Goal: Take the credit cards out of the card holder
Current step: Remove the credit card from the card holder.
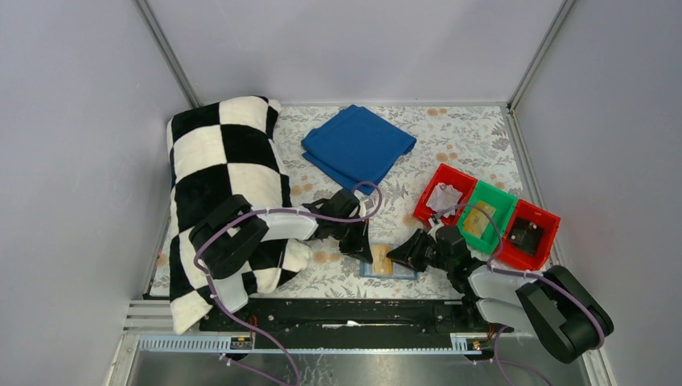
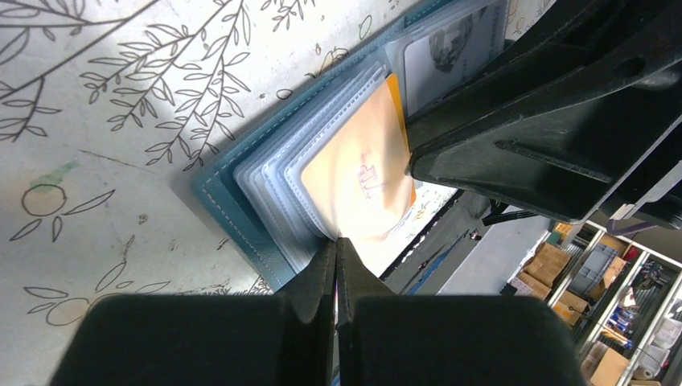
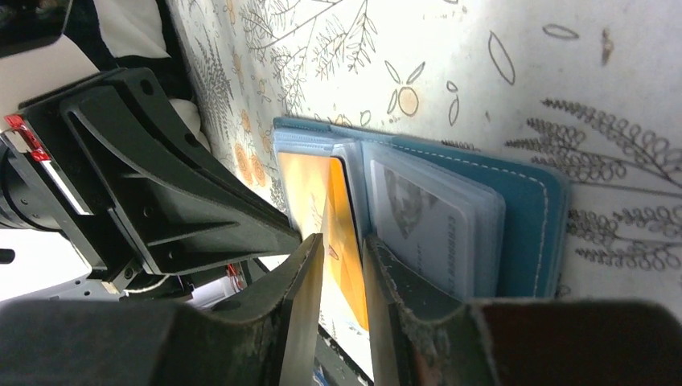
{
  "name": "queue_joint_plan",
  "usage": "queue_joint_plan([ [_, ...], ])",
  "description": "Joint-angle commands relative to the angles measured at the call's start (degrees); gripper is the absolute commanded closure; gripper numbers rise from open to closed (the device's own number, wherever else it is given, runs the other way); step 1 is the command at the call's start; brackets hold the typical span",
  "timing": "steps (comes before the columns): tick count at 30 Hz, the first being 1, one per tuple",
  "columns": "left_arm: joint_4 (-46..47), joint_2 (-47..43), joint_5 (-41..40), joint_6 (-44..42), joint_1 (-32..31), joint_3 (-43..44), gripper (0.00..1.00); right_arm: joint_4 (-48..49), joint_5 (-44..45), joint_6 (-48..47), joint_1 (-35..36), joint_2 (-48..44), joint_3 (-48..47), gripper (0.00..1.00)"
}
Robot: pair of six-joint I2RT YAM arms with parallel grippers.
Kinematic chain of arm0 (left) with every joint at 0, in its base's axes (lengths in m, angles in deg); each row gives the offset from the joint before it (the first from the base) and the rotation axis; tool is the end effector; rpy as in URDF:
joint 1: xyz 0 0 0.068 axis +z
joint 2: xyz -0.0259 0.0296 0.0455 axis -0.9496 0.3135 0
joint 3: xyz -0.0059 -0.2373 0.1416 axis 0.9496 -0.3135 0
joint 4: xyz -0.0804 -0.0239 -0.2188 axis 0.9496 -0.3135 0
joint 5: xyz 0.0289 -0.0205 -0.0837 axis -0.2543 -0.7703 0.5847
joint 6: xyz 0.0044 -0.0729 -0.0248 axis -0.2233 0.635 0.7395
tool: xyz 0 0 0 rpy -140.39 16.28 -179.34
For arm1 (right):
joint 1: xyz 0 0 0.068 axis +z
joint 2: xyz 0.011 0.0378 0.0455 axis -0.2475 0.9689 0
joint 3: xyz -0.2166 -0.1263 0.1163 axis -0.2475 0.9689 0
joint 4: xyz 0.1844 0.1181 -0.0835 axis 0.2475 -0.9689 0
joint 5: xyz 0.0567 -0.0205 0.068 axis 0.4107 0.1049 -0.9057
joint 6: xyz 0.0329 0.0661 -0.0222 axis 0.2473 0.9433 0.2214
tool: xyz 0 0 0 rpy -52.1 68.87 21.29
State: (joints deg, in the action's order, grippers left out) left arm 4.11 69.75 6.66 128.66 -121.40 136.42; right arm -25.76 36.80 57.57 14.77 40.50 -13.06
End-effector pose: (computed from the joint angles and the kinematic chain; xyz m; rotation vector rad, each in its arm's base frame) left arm 0.1884 -0.2740 0.1383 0.3973 2.8463 -1.2003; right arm 0.1430 0.1074 0.1249 0.4067 2.2887 1.3003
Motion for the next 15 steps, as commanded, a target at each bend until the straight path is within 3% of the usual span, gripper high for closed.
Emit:
queue_joint_plan([
  [1,-1.67,0.7,-6.55,-4.2,-1.41,1.0,1.0,-11.11,-1.12,-1.3,0.68,-5.36,1.01,0.67],
  [8,-4.3,-0.3,-6.87,-7.43,-0.94,2.32,1.0,-29.04,2.24,-6.1,-0.08,-19.32,-3.05,0.67],
  [15,-5.76,-0.8,-5.2,-10.32,-0.8,3.85,1.0,-30.1,1.94,-6.55,-0.21,-19.65,-4.85,0.71],
])
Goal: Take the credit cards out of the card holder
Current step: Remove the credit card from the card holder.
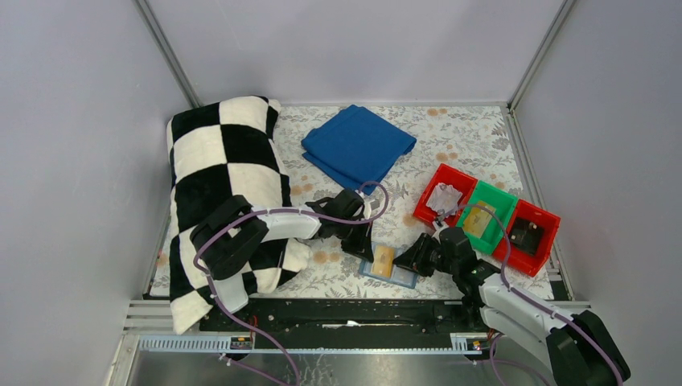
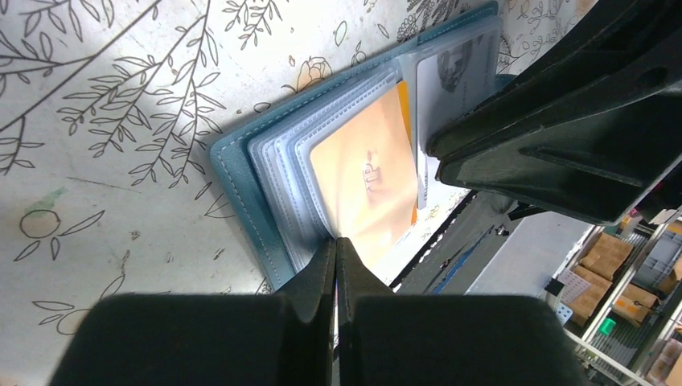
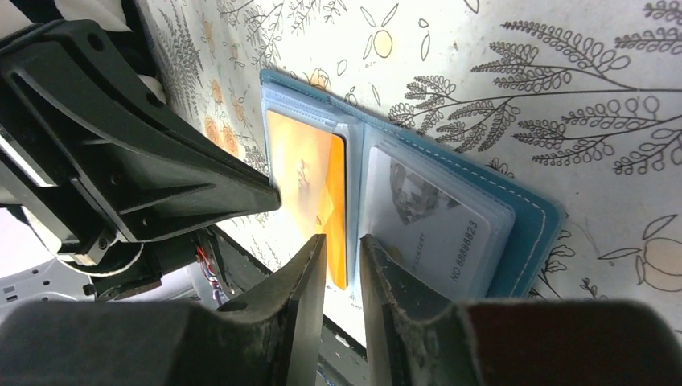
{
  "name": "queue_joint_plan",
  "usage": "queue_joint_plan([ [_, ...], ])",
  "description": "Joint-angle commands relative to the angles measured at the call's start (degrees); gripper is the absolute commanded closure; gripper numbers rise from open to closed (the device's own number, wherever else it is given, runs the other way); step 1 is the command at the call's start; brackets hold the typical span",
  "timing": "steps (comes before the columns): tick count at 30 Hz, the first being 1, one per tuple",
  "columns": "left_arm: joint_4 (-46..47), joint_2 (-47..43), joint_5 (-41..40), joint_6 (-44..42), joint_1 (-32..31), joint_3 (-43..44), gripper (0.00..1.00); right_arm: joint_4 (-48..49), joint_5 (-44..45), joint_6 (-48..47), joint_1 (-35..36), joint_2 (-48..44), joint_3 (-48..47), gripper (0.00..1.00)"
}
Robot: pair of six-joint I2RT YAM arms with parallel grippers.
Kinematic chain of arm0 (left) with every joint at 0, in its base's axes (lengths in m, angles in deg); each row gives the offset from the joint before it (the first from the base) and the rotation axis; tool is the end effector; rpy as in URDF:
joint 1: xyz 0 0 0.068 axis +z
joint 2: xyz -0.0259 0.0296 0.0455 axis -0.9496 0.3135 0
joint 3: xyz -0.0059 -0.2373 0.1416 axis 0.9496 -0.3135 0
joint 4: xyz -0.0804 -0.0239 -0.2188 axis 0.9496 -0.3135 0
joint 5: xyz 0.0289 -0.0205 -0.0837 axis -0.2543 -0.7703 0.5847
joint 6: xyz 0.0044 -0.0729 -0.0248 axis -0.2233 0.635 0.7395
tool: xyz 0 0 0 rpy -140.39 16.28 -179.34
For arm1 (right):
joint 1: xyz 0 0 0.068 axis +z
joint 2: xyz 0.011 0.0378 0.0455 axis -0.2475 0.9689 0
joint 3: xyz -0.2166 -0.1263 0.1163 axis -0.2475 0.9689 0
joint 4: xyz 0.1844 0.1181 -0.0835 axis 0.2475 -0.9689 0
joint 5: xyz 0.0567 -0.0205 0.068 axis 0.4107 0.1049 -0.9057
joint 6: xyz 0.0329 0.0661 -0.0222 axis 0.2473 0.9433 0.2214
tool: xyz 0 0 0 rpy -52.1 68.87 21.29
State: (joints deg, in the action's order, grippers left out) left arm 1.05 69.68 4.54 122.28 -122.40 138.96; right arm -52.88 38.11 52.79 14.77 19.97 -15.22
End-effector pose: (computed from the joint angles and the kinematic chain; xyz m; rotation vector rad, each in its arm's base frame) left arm 0.1886 -0.2800 0.1452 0.5525 2.7856 -1.1347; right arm 0.1178 0.0917 0.1318 0.3559 2.3500 1.1992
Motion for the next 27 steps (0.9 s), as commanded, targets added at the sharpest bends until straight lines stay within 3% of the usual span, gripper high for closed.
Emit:
queue_joint_plan([
  [1,-3.12,-0.85,-2.95,-4.19,0.2,1.57,1.0,-2.5,0.33,-1.87,-0.19,1.33,-2.86,0.71],
  [27,-0.18,2.04,1.45,-2.57,-0.77,2.7,1.0,16.95,-1.17,3.17,-0.19,15.89,3.54,0.75],
])
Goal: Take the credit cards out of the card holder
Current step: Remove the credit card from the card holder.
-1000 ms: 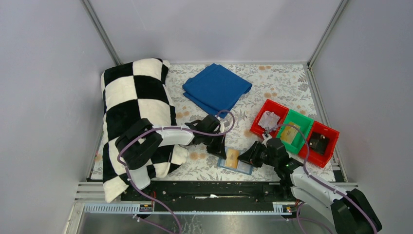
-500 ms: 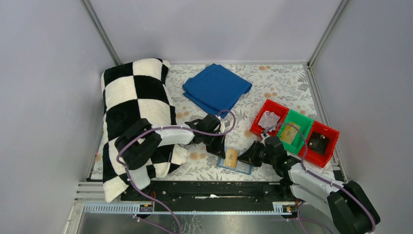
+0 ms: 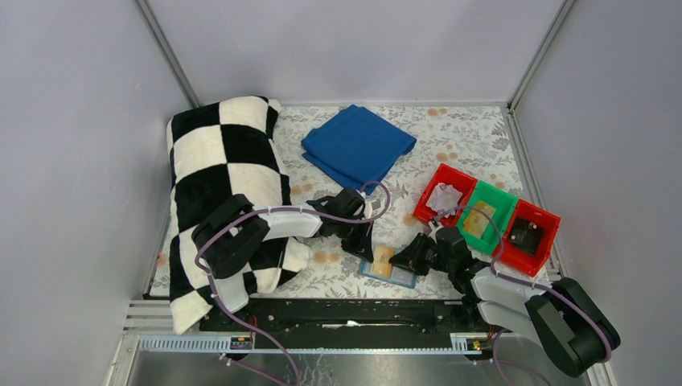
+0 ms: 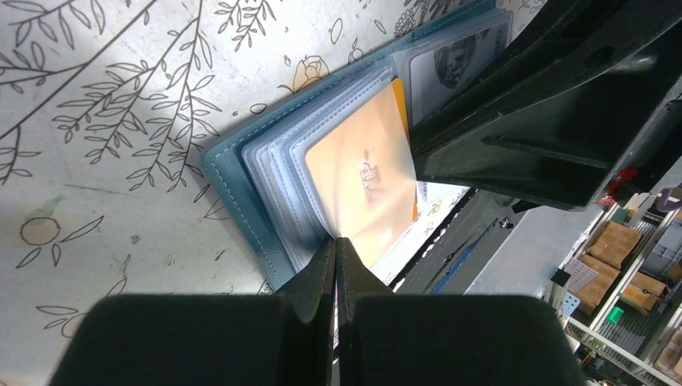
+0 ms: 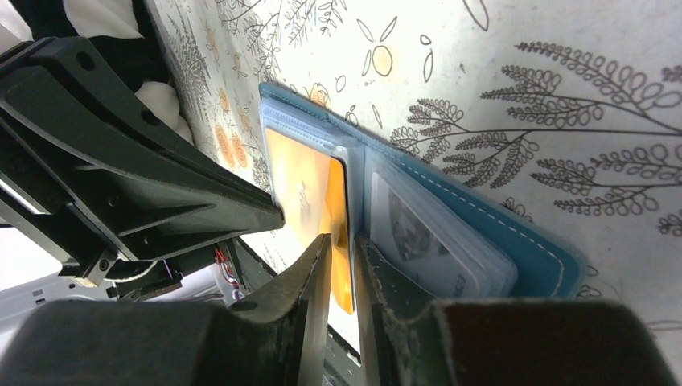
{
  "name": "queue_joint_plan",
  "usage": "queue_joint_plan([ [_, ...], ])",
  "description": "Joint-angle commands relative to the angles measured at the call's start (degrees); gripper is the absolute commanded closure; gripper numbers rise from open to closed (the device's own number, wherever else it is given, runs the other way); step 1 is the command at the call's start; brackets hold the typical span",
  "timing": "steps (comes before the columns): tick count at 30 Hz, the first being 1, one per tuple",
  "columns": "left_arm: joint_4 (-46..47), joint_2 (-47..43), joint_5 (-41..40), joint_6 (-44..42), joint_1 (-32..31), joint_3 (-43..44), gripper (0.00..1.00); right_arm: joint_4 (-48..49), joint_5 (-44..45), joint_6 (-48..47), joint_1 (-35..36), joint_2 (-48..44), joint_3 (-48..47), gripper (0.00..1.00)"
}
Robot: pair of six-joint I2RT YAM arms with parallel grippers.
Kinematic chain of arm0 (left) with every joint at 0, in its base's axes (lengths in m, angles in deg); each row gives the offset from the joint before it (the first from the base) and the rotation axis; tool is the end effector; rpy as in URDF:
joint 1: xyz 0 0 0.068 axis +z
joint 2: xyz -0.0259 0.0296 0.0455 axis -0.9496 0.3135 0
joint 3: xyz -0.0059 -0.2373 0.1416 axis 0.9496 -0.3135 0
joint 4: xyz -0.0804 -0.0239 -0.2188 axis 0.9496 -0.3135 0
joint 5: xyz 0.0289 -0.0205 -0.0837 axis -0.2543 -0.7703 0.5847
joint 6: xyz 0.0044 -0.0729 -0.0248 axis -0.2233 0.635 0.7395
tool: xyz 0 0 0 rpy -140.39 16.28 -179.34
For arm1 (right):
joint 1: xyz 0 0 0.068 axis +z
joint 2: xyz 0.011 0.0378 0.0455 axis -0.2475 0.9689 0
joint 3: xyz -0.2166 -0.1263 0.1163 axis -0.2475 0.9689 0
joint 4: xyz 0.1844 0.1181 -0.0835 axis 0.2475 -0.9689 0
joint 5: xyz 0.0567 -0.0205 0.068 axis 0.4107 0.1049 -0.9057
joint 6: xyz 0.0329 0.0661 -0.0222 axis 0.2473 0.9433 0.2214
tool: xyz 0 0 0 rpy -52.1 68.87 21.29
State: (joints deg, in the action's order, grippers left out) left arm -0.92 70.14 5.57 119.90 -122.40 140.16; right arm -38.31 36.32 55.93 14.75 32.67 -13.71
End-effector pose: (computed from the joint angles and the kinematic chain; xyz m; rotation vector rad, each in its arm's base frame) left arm 0.1884 -0.2814 0.1461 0.6127 2.7869 -1.1346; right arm 0.1306 0.1010 0.1232 0.4010 2.3598 1.2580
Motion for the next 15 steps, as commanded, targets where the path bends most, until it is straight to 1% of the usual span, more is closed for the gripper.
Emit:
queue_joint_plan([
  [1,1.89,1.86,0.46,-0.01,-0.87,1.51,1.0,3.43,0.58,0.07,-0.2,4.18,1.98,0.74],
  [6,2.97,2.57,0.72,0.52,-1.27,1.33,1.0,8.11,-0.5,0.56,-0.19,8.35,3.32,0.7],
  [11,3.27,2.95,0.83,0.61,-1.59,1.59,1.0,10.49,-1.52,0.82,-0.23,10.36,2.91,0.69],
  [13,3.62,3.08,0.89,0.82,-1.69,1.59,1.0,10.87,-1.74,0.86,-0.19,10.73,2.67,0.71],
  [15,4.09,3.12,0.91,1.04,-1.83,1.6,1.0,11.12,-1.98,0.84,-0.19,10.94,2.38,0.76],
])
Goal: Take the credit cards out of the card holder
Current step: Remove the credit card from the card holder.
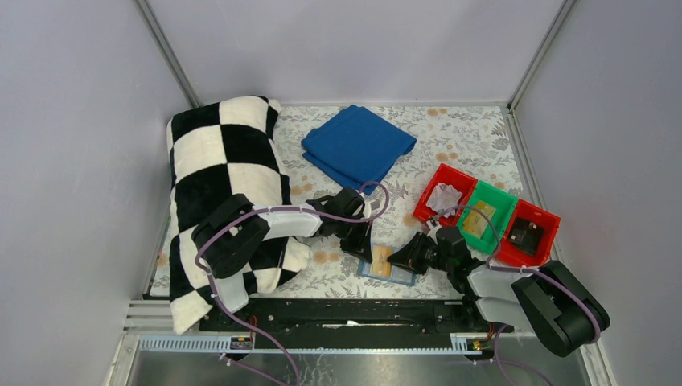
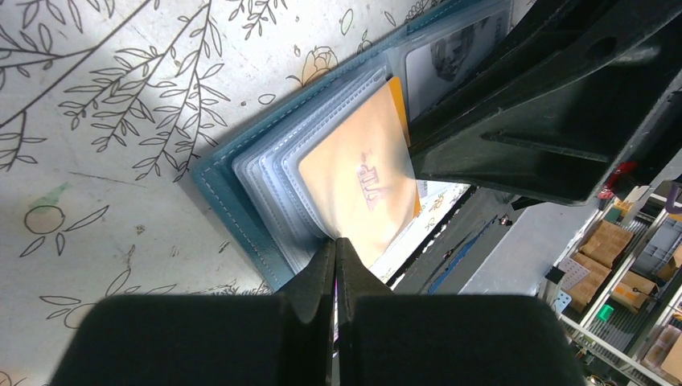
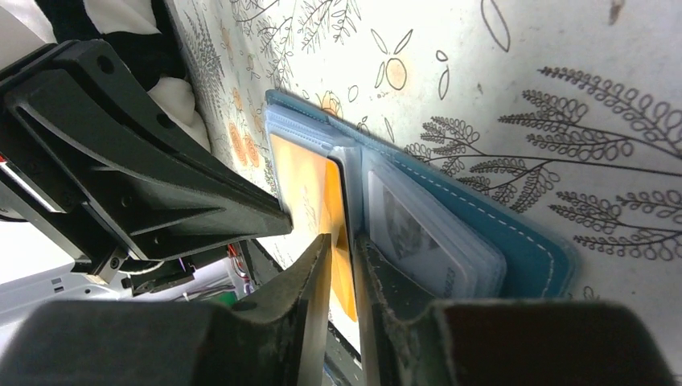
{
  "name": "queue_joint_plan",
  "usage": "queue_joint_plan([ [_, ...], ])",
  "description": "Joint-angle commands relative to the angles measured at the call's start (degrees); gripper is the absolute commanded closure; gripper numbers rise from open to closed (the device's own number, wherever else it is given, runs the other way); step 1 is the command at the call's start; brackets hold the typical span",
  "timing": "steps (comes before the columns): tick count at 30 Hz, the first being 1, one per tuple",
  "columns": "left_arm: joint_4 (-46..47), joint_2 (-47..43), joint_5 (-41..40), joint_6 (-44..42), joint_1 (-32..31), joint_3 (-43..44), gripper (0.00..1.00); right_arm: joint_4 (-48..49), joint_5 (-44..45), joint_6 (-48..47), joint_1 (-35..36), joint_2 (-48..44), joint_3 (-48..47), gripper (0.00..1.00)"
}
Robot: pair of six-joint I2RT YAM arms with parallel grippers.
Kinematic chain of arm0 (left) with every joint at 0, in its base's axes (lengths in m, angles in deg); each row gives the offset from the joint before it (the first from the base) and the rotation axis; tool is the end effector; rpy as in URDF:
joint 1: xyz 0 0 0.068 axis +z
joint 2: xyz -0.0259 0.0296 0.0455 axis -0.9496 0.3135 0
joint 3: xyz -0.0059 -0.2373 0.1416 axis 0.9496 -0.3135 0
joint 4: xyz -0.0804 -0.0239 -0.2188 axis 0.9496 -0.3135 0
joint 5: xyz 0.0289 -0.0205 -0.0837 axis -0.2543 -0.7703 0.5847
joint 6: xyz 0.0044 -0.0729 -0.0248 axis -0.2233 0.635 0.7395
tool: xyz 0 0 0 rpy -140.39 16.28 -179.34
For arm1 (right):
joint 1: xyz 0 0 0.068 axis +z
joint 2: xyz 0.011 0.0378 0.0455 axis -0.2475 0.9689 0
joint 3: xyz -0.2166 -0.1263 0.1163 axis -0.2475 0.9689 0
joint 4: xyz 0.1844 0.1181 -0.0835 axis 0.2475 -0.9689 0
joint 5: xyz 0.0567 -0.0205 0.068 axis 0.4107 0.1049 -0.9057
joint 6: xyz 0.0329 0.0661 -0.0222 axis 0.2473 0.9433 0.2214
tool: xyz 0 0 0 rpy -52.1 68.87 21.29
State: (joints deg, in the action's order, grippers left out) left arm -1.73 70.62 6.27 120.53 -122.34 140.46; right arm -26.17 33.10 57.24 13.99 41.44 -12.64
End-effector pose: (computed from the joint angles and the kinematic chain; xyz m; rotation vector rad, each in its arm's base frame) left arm 0.1880 -0.2814 0.1442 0.5993 2.8146 -1.1401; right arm 0.1395 0.1071 0.1205 0.3879 2.3364 1.3370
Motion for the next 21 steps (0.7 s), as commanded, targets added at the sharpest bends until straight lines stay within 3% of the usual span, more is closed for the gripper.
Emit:
queue_joint_plan([
  [1,4.98,2.74,0.29,0.51,-1.98,1.37,1.0,-0.79,1.05,-0.5,0.55,2.31,1.2,0.79],
  [4,5.1,3.02,0.31,0.55,-2.26,1.53,1.0,-0.31,0.18,-0.35,0.6,2.35,1.21,0.83],
  [8,5.39,3.18,0.19,0.76,-2.42,1.46,1.0,0.08,-1.53,-0.85,0.58,2.43,-0.03,0.74],
  [13,5.5,3.5,0.22,1.05,-2.84,2.27,1.0,0.24,-2.42,-1.21,0.67,3.13,-0.67,0.72],
  [21,6.03,3.67,0.59,1.47,-3.27,2.33,1.0,0.41,-2.73,-1.01,0.67,3.19,-0.83,1.0],
])
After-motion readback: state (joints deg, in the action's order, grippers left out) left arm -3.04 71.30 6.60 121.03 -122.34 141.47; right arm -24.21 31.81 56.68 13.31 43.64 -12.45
